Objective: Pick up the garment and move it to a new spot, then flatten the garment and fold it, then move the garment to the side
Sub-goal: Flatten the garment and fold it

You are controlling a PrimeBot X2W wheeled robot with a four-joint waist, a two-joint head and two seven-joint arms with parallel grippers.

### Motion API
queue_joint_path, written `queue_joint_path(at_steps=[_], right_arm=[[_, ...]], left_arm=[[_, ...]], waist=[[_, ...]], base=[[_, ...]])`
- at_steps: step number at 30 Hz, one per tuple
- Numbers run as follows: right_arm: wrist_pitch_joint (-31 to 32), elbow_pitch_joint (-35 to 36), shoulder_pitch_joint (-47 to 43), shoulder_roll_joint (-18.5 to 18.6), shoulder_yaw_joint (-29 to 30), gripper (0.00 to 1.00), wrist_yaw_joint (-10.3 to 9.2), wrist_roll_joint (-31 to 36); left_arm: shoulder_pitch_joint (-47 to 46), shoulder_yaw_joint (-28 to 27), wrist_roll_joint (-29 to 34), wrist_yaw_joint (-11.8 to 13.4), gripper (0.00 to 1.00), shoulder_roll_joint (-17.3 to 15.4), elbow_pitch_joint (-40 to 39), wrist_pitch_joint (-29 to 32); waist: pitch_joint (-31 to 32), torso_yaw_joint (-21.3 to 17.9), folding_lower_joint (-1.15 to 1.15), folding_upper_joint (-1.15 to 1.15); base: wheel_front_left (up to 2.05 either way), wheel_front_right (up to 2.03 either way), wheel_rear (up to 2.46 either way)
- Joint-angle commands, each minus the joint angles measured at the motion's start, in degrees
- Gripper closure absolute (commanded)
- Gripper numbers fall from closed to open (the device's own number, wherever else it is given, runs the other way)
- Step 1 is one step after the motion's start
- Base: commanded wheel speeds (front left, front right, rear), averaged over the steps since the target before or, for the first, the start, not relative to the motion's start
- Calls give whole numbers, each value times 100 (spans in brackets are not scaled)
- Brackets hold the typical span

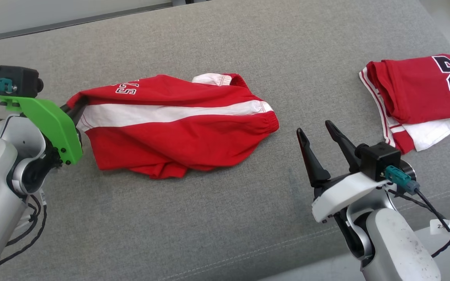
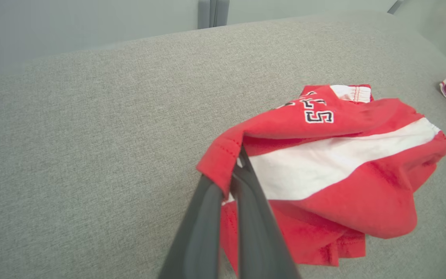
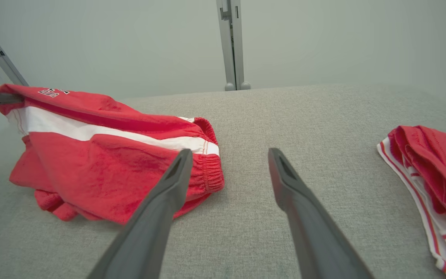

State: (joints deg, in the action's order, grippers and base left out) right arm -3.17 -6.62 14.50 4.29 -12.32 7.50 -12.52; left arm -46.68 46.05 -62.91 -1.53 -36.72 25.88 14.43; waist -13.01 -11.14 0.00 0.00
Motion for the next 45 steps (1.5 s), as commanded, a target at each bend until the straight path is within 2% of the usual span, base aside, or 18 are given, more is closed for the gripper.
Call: queue_joint_path(at_steps=[1, 3, 4, 10, 18, 22, 29, 32, 38, 45], right_arm=[[-55, -67, 85, 6, -39, 0, -3, -31], [-98, -156, 151, 2, -75, 0, -3, -53], [-117, -199, 166, 4, -83, 0, -3, -57], [-205, -417, 222, 69, -41, 0, -3, -88], [-259, -438, 81, 163, 116, 0, -3, -54], [-247, -370, -72, 227, 329, 0, -3, -4], [-193, -149, -212, 275, 647, 0, -3, 120], [-154, -38, -270, 246, 767, 0, -3, 167], [-89, 183, -432, 181, 927, 0, -3, 251], [-7, 410, -693, 90, 998, 0, -3, 309]], left_arm=[[-122, 1, 30, -33, 52, 48, 139, 63], [-192, 39, 38, -36, 2, 110, 340, 128], [-208, 51, 32, -26, 0, 131, 435, 145], [-167, 22, 46, -73, 0, 159, 909, -66], [182, -92, 156, -119, 0, 155, 653, -898], [696, -221, 314, 270, 0, 250, 160, -1796], [1683, -290, 557, 1084, 0, 252, -776, -2695], [2144, -368, 678, 1441, 0, 218, -1180, -2847], [3037, -770, 827, 1999, 0, 191, -1907, -2959], [4008, -1400, 1057, 2268, 0, 358, -2509, -2963]], waist=[[-65, -31, 0, 0], [-90, -23, 0, 0], [-94, -14, 0, 0], [25, 150, 0, 0], [312, 395, 0, 0], [562, 573, 0, 0], [825, 770, 0, 0], [925, 823, 0, 0], [1146, 906, 0, 0], [1394, 928, 0, 0]], base=[[0, 0, 0], [0, 0, 0], [0, 0, 0], [0, 0, 0], [0, 0, 0], [0, 0, 0], [0, 0, 0], [0, 0, 0], [0, 0, 0], [0, 0, 0]])
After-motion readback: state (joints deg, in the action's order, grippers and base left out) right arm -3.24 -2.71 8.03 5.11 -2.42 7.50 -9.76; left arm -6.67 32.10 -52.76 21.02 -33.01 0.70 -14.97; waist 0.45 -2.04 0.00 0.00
